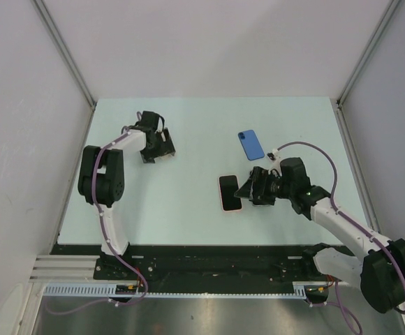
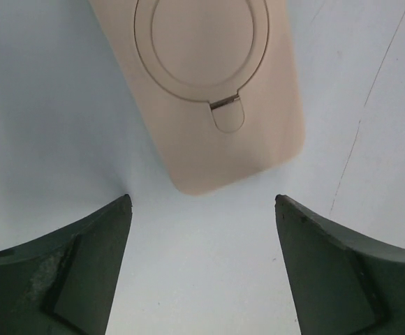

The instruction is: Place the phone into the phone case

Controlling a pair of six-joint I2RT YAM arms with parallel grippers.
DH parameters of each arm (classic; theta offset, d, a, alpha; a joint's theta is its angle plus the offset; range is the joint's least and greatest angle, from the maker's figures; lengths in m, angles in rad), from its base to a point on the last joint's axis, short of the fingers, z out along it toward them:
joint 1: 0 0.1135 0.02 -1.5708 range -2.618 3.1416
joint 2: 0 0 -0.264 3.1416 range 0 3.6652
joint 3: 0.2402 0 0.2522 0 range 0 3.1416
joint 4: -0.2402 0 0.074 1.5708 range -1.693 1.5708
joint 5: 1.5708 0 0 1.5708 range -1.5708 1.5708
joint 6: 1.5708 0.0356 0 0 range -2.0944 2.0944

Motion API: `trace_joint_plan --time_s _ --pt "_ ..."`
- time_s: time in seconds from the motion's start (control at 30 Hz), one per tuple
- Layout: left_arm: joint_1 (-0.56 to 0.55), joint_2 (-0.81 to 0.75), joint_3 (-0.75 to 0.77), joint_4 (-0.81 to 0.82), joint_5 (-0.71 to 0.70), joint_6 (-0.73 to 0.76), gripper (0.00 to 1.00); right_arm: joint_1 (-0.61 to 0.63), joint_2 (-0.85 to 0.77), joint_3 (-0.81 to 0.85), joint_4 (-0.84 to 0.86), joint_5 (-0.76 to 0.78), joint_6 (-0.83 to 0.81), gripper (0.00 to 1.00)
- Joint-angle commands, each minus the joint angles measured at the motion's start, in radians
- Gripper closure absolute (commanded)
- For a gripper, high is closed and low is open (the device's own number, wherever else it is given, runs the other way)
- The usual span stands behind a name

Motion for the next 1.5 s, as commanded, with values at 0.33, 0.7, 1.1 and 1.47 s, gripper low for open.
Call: trace_joint_plan --time_s 0.33,0.7,1.1,1.47 --pt "-0.016 0.081 0.207 -0.163 -0.088 -0.126 0.00 0.050 -0.070 0.037 -0.036 0.058 -0.034 0.12" --pt "-0.024 0.210 0.394 -0.263 -0.151 -0.162 0.00 0.047 -0.122 0.036 -0.096 0.081 -0.092 0.12" --pt "-0.026 0.250 0.425 -0.295 -0.102 -0.141 0.19 0.033 -0.113 0.037 -0.104 0.068 -0.123 0.11" --pt "-0.026 0.043 0.069 -0.077 0.183 -0.067 0.32 0.029 -0.069 0.037 -0.027 0.016 -0.070 0.10"
